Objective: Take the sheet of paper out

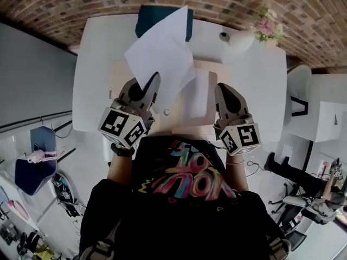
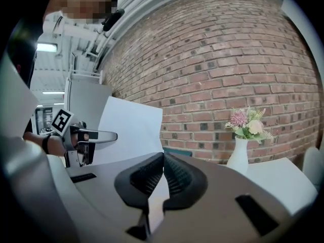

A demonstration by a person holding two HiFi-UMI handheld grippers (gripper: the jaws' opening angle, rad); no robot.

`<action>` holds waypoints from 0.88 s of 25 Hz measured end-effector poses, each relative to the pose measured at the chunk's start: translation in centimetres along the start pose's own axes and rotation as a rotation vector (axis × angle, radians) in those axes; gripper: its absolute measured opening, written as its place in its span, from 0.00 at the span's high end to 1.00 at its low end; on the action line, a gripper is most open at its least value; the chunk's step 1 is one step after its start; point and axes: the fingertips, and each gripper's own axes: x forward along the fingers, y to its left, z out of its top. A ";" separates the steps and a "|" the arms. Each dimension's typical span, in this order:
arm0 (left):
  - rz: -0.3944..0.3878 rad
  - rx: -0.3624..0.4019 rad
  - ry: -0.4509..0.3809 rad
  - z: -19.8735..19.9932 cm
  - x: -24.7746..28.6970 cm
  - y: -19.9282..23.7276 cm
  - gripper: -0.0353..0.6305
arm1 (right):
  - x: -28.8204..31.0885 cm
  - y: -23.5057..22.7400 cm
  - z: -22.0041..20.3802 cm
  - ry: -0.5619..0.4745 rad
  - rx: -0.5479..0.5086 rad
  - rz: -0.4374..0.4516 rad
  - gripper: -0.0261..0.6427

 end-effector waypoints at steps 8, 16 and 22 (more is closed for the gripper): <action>0.097 0.262 -0.018 -0.1 0.8 -3.1 0.91 | -1.8 -1.5 0.6 -0.006 -0.085 -0.028 0.93; 0.195 0.296 -0.089 -0.4 1.0 -4.0 0.91 | -3.3 -3.0 0.7 -0.027 -0.122 -0.019 0.93; 0.209 0.291 -0.072 -1.3 1.1 -4.1 0.91 | -3.8 -3.7 0.2 -0.031 -0.113 -0.024 0.93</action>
